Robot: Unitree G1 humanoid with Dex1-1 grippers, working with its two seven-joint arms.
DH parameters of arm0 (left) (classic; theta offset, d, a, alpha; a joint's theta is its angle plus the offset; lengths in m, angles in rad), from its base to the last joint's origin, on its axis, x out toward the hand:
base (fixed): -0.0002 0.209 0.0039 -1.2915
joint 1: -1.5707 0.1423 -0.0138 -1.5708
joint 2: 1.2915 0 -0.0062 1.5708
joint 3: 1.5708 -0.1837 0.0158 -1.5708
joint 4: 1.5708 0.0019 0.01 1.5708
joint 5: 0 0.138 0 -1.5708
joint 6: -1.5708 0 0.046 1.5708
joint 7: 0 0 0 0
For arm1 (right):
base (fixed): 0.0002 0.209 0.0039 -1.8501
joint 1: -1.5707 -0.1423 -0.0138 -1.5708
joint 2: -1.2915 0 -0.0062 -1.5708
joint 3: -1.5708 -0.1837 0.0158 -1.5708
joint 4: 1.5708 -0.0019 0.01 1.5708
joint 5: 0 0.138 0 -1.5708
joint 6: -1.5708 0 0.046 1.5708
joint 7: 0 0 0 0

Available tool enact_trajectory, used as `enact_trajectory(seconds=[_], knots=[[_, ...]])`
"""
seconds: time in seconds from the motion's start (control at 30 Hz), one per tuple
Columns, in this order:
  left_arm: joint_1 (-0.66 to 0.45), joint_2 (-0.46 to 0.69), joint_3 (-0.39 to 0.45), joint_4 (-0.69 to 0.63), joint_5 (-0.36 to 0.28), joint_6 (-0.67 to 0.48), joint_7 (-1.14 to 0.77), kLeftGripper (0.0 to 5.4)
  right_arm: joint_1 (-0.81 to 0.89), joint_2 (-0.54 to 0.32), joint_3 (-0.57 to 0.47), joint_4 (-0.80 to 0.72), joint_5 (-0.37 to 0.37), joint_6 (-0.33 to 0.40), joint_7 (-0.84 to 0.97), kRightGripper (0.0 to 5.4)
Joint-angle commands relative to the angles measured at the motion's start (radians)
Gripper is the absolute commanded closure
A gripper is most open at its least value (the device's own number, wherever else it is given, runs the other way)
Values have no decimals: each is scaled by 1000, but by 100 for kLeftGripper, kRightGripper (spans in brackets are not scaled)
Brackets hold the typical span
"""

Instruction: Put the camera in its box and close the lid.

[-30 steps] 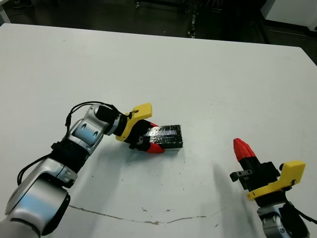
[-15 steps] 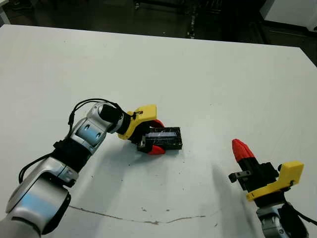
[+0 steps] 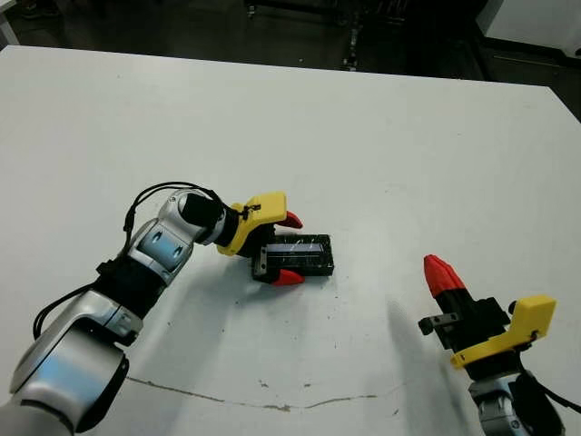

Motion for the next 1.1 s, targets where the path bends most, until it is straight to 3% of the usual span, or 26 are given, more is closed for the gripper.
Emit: enact_trajectory(seconds=[0.03, 0.37, 0.6, 0.93, 1.1], knots=[[100, -5, -51, 13, 28, 14, -22, 1, 8, -3, -6, 7, 0, 2, -5, 540], [200, 139, 17, -60, -50, -21, -90, 1, 10, -5, -1, 2, 3, 3, -6, 540], [270, 264, 103, -135, -127, 88, -111, 1, 5, -6, 1, 8, -8, -6, -3, 540], [346, 384, 287, -131, -147, 54, -14, 1, -3, -5, 6, 0, -5, 17, -15, 540], [331, 394, 319, -127, -129, 91, 37, 1, -11, -6, 5, 6, 7, 16, -6, 540]])
